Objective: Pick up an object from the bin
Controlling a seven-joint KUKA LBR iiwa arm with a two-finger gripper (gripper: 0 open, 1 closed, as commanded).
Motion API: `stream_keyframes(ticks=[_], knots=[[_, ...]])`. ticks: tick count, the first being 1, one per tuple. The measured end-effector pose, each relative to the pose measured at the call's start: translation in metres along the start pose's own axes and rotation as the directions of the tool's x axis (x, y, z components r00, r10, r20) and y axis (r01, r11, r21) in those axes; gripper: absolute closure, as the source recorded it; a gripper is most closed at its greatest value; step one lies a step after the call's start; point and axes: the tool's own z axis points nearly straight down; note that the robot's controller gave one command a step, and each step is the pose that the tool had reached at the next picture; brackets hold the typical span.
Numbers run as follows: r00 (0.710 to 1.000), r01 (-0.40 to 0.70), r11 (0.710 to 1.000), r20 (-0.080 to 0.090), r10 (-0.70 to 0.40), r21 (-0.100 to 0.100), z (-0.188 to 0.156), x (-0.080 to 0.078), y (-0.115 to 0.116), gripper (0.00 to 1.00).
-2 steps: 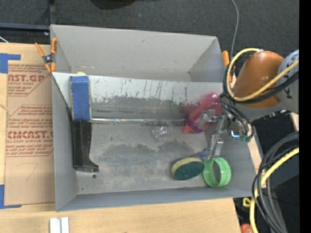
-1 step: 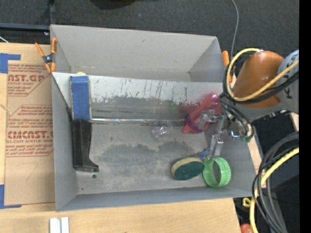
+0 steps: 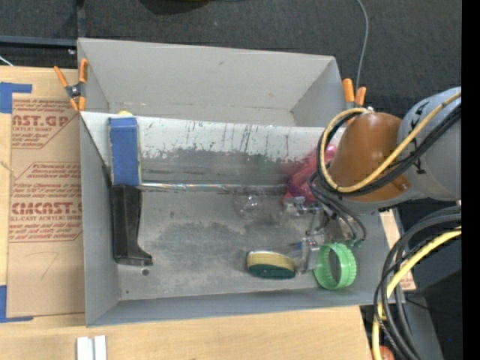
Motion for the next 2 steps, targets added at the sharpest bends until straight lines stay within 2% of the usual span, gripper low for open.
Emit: stream_keyframes(ticks=[1, 2], knots=[[0.991, -0.131, 0.991, 0.011, 0.131, 0.003, -0.011, -0.003, 0.018, 0.00], [0.913, -0.408, 0.913, 0.006, 0.408, 0.000, -0.016, -0.015, 0.003, 0.00]])
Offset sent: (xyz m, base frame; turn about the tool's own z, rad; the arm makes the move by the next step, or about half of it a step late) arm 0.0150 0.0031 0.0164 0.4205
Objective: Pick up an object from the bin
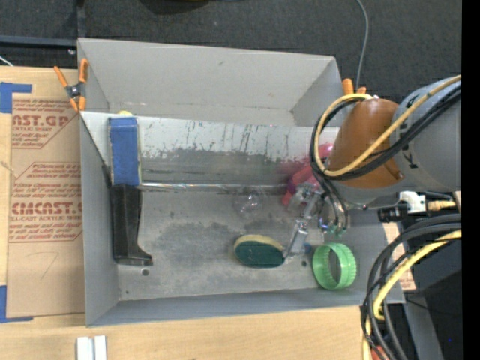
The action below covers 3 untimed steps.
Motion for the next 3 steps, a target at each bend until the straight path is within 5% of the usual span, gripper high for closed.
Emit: stream_keyframes(ticks=[1, 2, 3], knots=[[0.970, 0.245, 0.970, 0.003, -0.245, -0.001, 0.048, 0.058, 0.031, 0.00], [0.975, 0.223, 0.975, 0.001, -0.223, 0.001, 0.048, 0.054, 0.034, 0.00], [0.924, 0.383, 0.924, 0.000, -0.383, 0.000, 0.048, 0.057, 0.044, 1.00]])
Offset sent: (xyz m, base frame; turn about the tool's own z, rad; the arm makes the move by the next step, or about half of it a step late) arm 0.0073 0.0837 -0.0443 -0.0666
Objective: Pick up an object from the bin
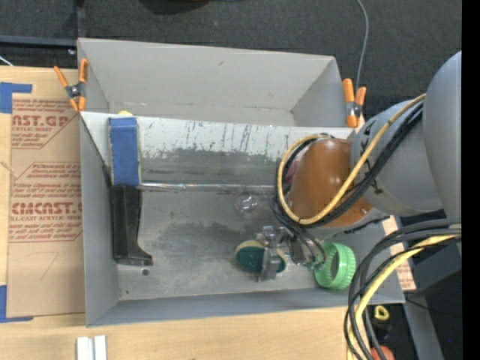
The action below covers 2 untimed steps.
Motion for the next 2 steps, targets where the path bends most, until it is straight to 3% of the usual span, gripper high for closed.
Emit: stream_keyframes(ticks=[1, 2], knots=[[1.000, 0.000, 1.000, 0.000, 0.000, 0.000, 0.000, 0.000, 0.000, 1.00], [1.000, -0.006, 1.000, -0.012, 0.006, -0.001, -0.025, 0.004, -0.004, 1.00]])
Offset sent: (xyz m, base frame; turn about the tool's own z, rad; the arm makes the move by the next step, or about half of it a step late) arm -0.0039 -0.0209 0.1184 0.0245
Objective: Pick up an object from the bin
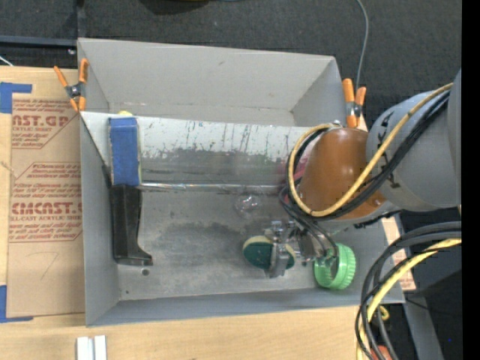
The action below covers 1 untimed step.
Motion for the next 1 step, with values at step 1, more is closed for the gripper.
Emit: stream_keyframes(ticks=[1], knots=[[0.993, 0.121, 0.993, 0.008, -0.121, 0.002, -0.0085, -0.0138, 0.0043, 1.00]])
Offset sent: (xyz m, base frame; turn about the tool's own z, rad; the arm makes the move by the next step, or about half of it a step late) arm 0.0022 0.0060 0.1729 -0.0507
